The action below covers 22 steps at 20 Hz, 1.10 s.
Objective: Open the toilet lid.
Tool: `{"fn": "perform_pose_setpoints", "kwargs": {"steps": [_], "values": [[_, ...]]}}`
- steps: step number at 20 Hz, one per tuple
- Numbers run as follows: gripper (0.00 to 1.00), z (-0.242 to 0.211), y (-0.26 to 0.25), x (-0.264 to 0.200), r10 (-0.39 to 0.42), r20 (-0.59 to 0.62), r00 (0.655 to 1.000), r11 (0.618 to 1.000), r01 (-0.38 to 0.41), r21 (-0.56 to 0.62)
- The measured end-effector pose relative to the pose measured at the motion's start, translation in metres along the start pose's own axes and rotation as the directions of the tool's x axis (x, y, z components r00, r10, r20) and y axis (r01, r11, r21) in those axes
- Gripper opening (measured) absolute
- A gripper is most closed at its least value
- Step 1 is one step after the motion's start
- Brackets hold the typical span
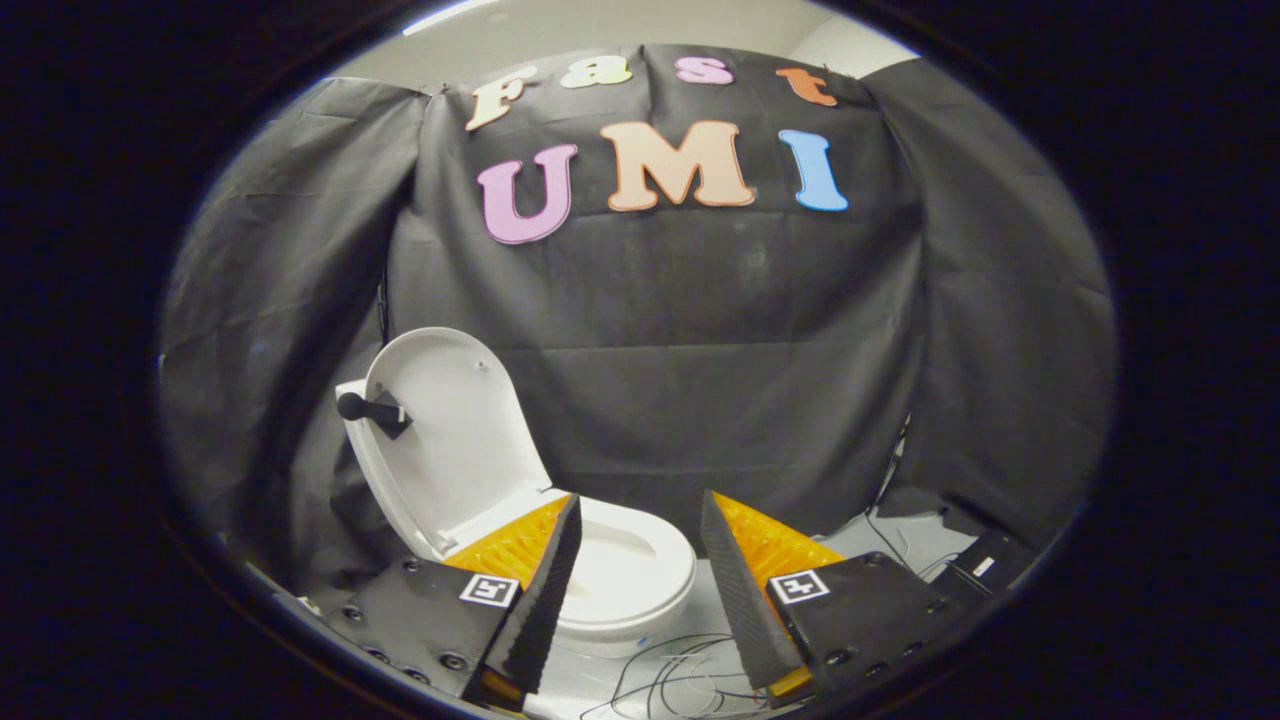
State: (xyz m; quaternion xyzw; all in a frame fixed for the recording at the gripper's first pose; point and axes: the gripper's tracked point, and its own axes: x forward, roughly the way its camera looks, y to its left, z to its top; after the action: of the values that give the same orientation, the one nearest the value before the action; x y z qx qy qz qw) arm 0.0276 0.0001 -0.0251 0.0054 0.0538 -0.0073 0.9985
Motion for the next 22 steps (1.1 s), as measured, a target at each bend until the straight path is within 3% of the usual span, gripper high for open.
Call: {"fn": "perform_pose_setpoints", "kwargs": {"steps": [5,7,21,22], "values": [[0.76,0.024,-0.001,-0.022,0.004,0.131,0.991,1.0,-0.005,0.012],[0.77,0.018,0.004,-0.024,0.01,0.116,0.993,1.0,-0.007,-0.03],[0.79,0.019,0.001,-0.031,0.009,0.111,0.994,1.0,-0.007,-0.022],[0.84,0.019,-0.001,-0.034,0.009,0.111,0.994,1.0,-0.007,-0.022]]}}
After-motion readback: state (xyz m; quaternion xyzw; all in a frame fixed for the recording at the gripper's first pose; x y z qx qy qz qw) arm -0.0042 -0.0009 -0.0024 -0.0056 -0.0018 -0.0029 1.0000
